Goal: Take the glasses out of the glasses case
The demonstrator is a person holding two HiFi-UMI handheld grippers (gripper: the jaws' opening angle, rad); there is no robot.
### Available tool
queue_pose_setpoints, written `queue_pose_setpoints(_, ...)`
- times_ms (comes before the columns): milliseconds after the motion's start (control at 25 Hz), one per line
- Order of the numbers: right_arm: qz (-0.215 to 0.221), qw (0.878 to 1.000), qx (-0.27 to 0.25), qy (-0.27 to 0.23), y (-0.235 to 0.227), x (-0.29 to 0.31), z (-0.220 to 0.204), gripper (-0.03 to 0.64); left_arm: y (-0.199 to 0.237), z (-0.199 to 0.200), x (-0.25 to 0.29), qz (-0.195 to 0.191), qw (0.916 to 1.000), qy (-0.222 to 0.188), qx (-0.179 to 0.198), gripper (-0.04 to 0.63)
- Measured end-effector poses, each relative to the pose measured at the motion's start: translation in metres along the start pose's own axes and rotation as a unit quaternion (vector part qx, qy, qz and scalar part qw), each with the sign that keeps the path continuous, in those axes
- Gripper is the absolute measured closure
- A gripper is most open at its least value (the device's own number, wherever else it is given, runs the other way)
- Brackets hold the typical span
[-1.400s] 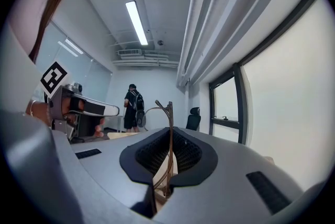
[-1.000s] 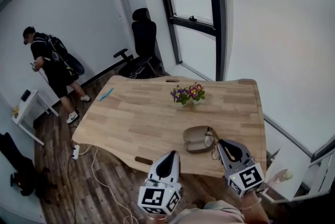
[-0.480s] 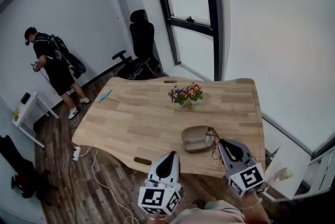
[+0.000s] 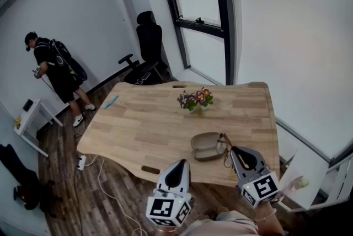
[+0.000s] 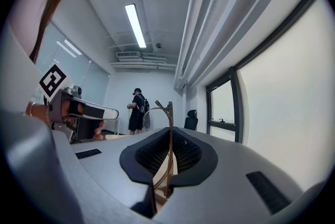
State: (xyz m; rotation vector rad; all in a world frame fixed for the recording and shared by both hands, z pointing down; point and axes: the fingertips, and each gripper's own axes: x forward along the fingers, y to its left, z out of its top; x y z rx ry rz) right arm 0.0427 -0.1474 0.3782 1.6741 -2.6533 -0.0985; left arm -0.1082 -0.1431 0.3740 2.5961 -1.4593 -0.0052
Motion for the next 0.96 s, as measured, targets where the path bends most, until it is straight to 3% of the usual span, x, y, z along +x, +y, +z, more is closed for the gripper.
queue_pose_setpoints(960,-0.011,1.000,0.012,-0.004,-0.0091,-0.0065,-0.0029,0.604,-0.0063,-0.0056,0.0005,-0.003,1.0000,0.007,0.004,0.595)
